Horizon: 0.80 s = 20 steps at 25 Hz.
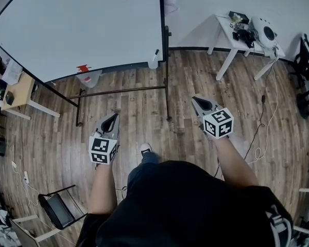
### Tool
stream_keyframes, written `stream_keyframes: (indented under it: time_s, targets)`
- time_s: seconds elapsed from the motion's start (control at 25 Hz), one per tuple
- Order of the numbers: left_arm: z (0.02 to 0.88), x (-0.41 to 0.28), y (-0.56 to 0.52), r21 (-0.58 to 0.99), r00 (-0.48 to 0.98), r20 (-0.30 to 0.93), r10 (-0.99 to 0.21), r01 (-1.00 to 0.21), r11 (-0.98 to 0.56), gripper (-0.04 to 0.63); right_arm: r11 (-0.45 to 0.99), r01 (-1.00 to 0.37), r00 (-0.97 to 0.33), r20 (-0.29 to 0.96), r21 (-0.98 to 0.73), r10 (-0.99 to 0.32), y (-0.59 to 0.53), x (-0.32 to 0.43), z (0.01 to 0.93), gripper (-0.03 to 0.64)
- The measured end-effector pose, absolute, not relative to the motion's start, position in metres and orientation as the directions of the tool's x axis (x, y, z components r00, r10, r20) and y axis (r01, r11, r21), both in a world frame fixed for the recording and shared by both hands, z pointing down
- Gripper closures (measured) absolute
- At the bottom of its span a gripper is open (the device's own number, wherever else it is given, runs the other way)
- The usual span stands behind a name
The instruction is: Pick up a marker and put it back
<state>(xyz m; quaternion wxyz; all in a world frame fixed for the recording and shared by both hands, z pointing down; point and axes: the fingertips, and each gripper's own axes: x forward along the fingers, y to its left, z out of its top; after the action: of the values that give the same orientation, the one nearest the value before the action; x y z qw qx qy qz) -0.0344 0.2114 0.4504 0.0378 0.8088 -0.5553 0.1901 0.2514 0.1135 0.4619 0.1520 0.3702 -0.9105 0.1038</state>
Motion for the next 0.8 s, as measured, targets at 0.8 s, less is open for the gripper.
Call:
stream_keyframes:
  time_s: [0.8]
  targets:
    - [0.469, -0.093, 0.102, -0.125, 0.382, 0.37, -0.847, -0.883, -0.453, 0.584, 0.655, -0.75, -0.627, 0.416, -0.095, -0.658, 0.03, 0.195, 0.488, 0.62]
